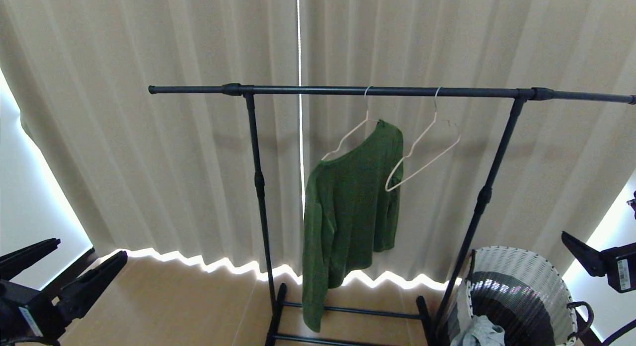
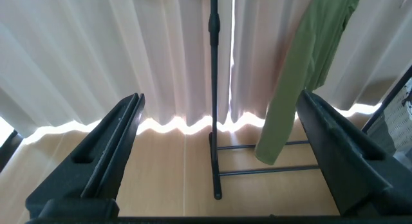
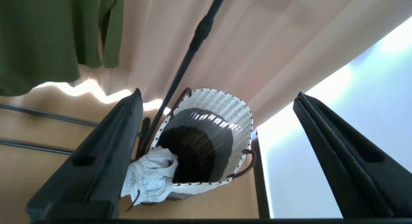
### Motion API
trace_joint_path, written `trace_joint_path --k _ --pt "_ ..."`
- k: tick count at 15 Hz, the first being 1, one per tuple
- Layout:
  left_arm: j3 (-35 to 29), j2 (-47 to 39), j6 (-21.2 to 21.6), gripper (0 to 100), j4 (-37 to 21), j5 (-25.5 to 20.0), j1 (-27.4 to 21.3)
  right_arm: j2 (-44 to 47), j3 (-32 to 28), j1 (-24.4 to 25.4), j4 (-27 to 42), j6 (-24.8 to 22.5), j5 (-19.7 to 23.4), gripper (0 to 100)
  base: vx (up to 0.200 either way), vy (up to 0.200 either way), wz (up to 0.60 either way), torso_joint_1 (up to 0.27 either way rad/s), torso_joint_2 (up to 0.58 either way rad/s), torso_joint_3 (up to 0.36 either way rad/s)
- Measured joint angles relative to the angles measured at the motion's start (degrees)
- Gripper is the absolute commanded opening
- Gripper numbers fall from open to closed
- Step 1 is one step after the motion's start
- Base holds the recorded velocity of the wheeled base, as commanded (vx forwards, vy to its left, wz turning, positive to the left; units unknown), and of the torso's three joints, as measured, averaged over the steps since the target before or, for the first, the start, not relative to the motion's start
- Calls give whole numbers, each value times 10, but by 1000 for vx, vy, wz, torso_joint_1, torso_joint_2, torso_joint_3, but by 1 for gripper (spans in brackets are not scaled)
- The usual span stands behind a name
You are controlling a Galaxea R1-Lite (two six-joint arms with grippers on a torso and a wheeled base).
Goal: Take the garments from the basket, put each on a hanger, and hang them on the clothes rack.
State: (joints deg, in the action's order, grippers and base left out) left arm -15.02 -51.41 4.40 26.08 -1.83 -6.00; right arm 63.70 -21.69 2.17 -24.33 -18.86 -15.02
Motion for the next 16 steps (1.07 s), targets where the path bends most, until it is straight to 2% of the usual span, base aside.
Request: trace_joint_path --k 8,12,16 --pt "0 0 1 100 0 0 -1 -14 14 0 0 -3 1 100 0 0 0 0 0 0" --pt "-1 0 1 100 1 0 -18 -21 23 0 0 -3 0 100 0 0 0 0 0 0" --pt "-2 -1 0 100 2 0 -24 -24 30 0 0 -2 0 100 0 0 0 -140 336 190"
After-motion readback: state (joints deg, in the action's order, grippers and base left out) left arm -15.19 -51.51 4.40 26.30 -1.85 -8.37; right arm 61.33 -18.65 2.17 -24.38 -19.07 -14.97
